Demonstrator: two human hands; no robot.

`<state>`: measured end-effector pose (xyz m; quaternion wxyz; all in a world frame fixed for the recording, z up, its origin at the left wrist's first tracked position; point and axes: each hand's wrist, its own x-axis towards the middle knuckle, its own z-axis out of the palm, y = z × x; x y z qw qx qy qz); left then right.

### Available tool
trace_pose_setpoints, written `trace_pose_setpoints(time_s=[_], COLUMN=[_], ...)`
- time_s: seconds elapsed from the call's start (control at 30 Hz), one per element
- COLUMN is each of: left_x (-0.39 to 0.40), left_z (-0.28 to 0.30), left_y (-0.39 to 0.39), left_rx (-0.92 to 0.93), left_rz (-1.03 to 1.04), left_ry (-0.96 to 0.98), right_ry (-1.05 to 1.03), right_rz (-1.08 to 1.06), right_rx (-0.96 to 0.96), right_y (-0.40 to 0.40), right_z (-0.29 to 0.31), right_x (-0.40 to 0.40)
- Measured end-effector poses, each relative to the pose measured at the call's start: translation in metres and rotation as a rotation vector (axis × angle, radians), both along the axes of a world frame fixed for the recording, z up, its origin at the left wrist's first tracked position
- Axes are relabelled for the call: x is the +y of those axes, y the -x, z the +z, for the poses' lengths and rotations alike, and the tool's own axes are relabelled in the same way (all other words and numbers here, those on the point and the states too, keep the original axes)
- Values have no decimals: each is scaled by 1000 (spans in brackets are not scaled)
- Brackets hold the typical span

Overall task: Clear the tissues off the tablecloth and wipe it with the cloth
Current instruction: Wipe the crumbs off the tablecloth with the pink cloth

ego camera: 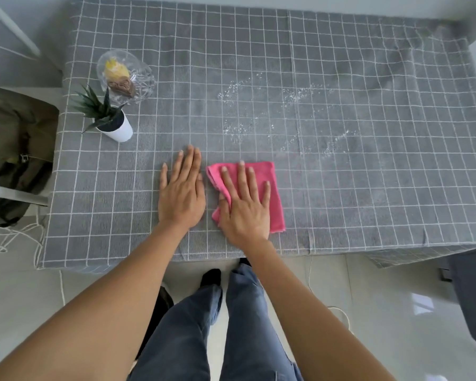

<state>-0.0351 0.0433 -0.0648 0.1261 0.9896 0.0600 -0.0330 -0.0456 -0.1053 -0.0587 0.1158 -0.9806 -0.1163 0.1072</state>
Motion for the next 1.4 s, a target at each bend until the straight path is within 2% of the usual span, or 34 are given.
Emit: trace_pose_setpoints(time_s=[0.17, 0.43, 0.7, 0.77, 0.97, 1.13, 1.2, 1.4], left_x=[0, 1, 0, -1, -2, -2, -2, -1], left_z=[2, 2, -1, -1, 3, 4, 5, 5], left_y=[0, 1, 0, 0, 0, 0, 0, 0], left_rx=[-2, 15, 18, 20, 21, 34, 43, 59], left_rz=[-5, -14, 6, 7, 2, -1, 0, 0], left_ry=[18, -2, -20, -13, 1, -15, -16, -12], right_ry=[13, 58, 69, 95, 22, 22, 23, 69], right_rz=[161, -199, -449, -395, 11, 203, 176, -133], right_rx=[-56, -4, 31, 37, 24, -19, -23, 1], right_y=[-12, -57, -56, -50, -21, -21, -29, -59], right_z=[-7, 2, 4, 5, 3, -2, -3, 4], right_x=[-46, -161, -139, -113, -26, -40, -61, -136])
